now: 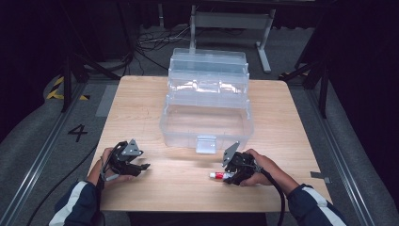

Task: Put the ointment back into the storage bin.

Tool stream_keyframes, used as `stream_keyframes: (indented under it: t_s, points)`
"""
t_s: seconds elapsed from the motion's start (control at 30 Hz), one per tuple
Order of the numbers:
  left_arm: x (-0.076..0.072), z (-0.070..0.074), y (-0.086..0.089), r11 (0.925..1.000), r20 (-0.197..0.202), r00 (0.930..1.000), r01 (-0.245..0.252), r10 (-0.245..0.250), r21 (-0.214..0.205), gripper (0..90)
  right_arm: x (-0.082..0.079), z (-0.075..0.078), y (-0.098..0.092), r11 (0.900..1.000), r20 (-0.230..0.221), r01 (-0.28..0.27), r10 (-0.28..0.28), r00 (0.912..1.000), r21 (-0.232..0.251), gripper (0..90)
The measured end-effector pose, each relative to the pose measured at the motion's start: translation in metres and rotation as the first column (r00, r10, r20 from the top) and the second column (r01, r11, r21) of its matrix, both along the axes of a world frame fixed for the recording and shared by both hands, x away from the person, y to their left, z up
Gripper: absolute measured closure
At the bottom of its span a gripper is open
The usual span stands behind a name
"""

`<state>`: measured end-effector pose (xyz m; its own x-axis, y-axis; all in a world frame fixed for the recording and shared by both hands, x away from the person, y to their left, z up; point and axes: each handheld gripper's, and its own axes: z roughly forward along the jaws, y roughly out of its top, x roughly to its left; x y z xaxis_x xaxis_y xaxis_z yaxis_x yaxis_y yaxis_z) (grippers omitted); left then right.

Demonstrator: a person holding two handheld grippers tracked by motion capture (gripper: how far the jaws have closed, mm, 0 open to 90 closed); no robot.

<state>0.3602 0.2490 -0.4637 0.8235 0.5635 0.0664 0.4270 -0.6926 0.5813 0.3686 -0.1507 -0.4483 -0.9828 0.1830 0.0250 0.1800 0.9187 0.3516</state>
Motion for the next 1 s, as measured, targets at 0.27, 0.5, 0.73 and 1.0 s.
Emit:
stream_keyframes:
  t_s: [0.27,0.5,0.73,1.0]
  points:
    - [-0.003,-0.006,0.011,0.9971,-0.028,0.9989,-0.041,0.039,-0.064,34.7,-0.001,0.002,0.006,0.9978,0.003,-0.023,0.023,0.9997,-0.062,62.7]
    - [-0.003,-0.014,0.014,0.9904,-0.009,0.9987,-0.051,0.050,-0.128,28.9,0.000,0.005,0.013,0.9910,-0.011,-0.061,0.060,0.9981,-0.119,70.4]
    - [-0.001,-0.019,0.013,0.9847,0.019,0.9985,-0.047,0.051,-0.168,24.5,-0.002,0.005,0.012,0.9914,-0.004,-0.062,0.062,0.9981,-0.115,70.9]
    - [0.002,-0.019,0.012,0.9843,0.016,0.9984,-0.050,0.054,-0.169,24.0,-0.004,0.005,0.006,0.9926,-0.016,-0.063,0.062,0.9979,-0.103,71.0]
